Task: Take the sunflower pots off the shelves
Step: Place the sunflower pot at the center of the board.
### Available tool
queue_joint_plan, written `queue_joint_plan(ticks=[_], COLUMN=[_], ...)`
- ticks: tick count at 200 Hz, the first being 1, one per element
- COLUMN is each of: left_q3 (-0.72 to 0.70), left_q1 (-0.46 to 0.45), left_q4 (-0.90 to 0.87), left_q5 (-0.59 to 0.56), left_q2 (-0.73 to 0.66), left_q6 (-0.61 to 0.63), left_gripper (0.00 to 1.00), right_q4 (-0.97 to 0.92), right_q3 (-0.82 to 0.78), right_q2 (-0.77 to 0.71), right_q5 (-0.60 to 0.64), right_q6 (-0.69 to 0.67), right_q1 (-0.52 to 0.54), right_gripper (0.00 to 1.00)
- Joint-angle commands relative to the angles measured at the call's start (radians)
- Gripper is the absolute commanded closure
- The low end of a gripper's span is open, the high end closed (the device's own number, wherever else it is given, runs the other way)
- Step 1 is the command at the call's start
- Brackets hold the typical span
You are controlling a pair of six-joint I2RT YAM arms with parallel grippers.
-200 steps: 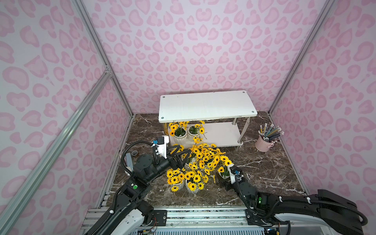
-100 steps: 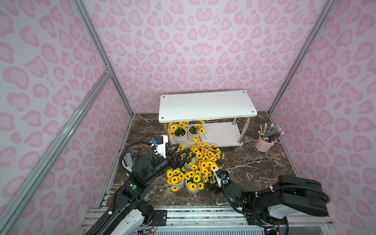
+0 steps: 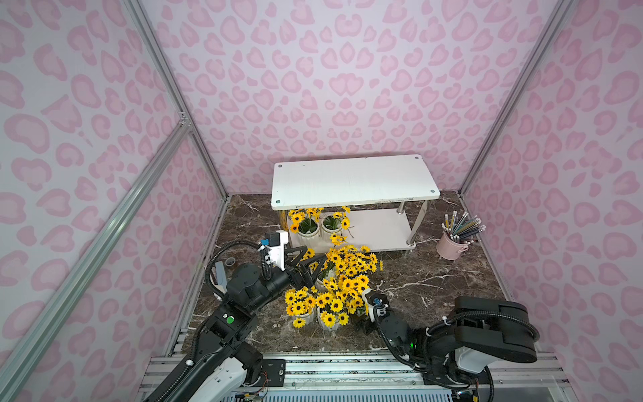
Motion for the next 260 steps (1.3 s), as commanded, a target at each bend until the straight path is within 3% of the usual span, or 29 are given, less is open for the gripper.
queue_joint_plan(ticks=[1, 8, 12, 109, 206, 260], left_q3=[0.011, 0.012, 0.012, 0.027, 0.04, 0.054], left_q1=[0.0, 0.0, 0.0, -0.001, -0.001, -0.001], left_q4=[0.014, 0.012, 0.012, -0.014, -0.016, -0.038], left_q5=[-0.006, -0.006, -0.005, -0.011, -0.004, -0.018], left_q2=[0.002, 0.003, 0.004, -0.01, -0.018, -0.031], left_q6=[-0.004, -0.004, -0.004, 0.005, 0.011, 0.011], left_gripper=[0.03, 0.03, 0.03, 0.03, 0.03, 0.03], right_q4=[0.005, -0.018, -0.028, -0.296, -0.72, -1.0], right_q3=[0.002, 0.011, 0.015, 0.053, 0.1, 0.223], right_q2=[0.005, 0.001, 0.0, -0.129, -0.462, -0.665], right_q5=[0.037, 0.051, 0.059, 0.068, 0.05, 0.078], right_q6=[0.007, -0.006, -0.013, -0.001, 0.006, -0.048], right_q1=[0.015, 0.024, 0.029, 0.046, 0.082, 0.139], right_gripper=[0.23, 0.04, 0.02, 0.01, 0.01, 0.01])
